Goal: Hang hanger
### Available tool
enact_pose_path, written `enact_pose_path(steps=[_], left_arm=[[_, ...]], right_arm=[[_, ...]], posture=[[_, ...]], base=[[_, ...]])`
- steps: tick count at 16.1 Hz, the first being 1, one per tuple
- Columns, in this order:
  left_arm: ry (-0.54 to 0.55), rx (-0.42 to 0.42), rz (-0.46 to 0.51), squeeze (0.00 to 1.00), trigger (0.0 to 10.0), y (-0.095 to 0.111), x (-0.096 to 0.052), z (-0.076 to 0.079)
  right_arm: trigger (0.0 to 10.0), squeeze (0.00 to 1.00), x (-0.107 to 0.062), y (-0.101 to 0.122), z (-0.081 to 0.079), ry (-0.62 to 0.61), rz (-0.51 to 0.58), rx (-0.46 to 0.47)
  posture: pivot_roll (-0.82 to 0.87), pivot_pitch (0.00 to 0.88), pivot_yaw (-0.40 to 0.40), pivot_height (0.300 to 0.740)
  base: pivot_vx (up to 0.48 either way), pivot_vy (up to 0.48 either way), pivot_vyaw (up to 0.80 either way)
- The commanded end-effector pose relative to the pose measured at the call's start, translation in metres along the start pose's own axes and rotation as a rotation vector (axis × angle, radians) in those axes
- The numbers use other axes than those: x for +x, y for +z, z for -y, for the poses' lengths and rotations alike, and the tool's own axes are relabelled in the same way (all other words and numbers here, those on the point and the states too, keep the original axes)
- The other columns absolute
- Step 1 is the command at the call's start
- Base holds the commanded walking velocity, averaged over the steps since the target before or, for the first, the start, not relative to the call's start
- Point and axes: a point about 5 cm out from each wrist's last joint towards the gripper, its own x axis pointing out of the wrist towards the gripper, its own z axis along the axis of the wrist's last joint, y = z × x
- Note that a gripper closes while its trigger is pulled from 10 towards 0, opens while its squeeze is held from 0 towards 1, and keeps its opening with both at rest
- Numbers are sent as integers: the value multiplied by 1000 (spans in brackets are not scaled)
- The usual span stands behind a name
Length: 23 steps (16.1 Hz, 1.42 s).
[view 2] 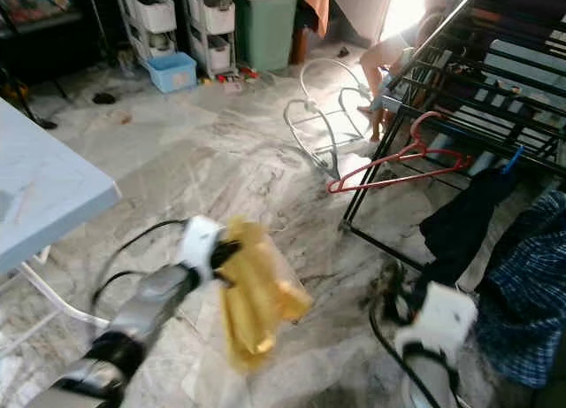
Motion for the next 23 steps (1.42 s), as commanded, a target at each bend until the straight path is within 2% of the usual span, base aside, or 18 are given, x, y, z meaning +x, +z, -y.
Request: enact_pose_path(steps=[1, 2, 5, 8, 11, 12, 15, 19, 21, 23], left_arm=[[32, -14, -11, 0, 10000, -8, -6, -7], [53, -9, -36, 0, 10000, -23, -16, -14], [67, -1, -48, 0, 10000, -30, -20, -16], [41, 68, -61, 0, 10000, -20, -9, -16], [39, 48, -64, 0, 10000, -9, -4, -22], [21, 39, -66, 0, 10000, -8, -1, -19], [-14, 38, -68, 0, 10000, -10, 4, -7], [-28, -24, -88, 0, 10000, -18, 5, 2], [-20, -39, -65, 0, 10000, -13, 8, 5], [9, -55, -35, 0, 10000, -3, 13, 3]], right_arm=[[10000, 0, 0, 5, 8, -25, 27, -1], [10000, 0, -3, 4, 12, -38, 22, -7], [10000, 0, -4, 1, 16, -56, 20, -5], [10000, 0, -1, -2, 10, -110, 40, 53], [10000, 0, 2, -5, 2, -128, 49, 87], [10000, 0, 0, -5, 2, -135, 52, 88], [10000, 0, -4, -7, 11, -155, 53, 79], [10000, 0, -13, -4, 17, -132, 37, 42], [10000, 0, -12, -5, 20, -125, 21, 31], [10000, 0, -8, -1, 13, -93, 27, 28]], posture=[[55, 31, -63, 740], [61, 24, -59, 740], [68, 3, -35, 740], [65, 0, 46, 740], [49, 0, 89, 740], [31, 0, 101, 740], [2, 0, 94, 740], [-18, 21, 24, 740], [-17, 17, -14, 740], [-12, 8, -26, 740]], base=[[0, 0, 0], [0, 0, 0], [0, 0, 0], [0, 0, 0], [0, 0, 0], [0, 0, 0], [0, 0, 0], [0, 215, -706], [0, 313, -800], [0, 441, -800]])
